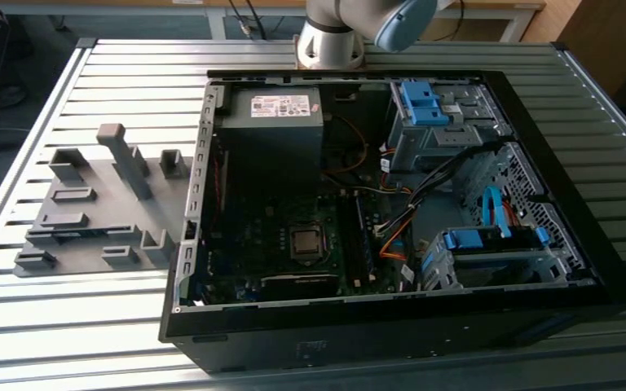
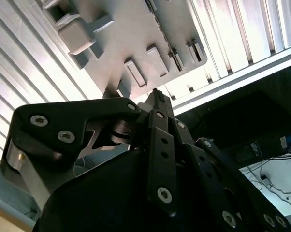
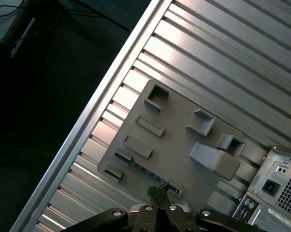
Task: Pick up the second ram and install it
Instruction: 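Pick up the second ram and move it above second insertion slot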
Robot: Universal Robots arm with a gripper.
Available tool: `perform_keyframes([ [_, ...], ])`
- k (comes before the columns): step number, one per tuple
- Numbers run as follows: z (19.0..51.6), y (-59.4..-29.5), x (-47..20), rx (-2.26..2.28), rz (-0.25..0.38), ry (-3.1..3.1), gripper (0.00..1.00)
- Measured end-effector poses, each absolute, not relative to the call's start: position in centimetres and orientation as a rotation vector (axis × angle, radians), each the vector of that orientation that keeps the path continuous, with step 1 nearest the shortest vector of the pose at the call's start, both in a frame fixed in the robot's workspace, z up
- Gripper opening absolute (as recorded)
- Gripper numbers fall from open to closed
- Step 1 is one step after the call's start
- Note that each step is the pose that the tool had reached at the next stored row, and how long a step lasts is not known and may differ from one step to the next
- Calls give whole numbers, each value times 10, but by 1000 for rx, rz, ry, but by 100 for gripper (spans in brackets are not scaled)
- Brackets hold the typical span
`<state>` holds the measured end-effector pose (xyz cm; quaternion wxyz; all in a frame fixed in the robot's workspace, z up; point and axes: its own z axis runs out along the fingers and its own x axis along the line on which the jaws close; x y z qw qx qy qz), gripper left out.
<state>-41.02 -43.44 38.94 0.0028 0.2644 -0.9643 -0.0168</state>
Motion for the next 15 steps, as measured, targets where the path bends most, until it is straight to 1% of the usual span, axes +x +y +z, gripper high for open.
perform_keyframes([
  [15,389,-435,-410,1052,-52,-2951,11],
])
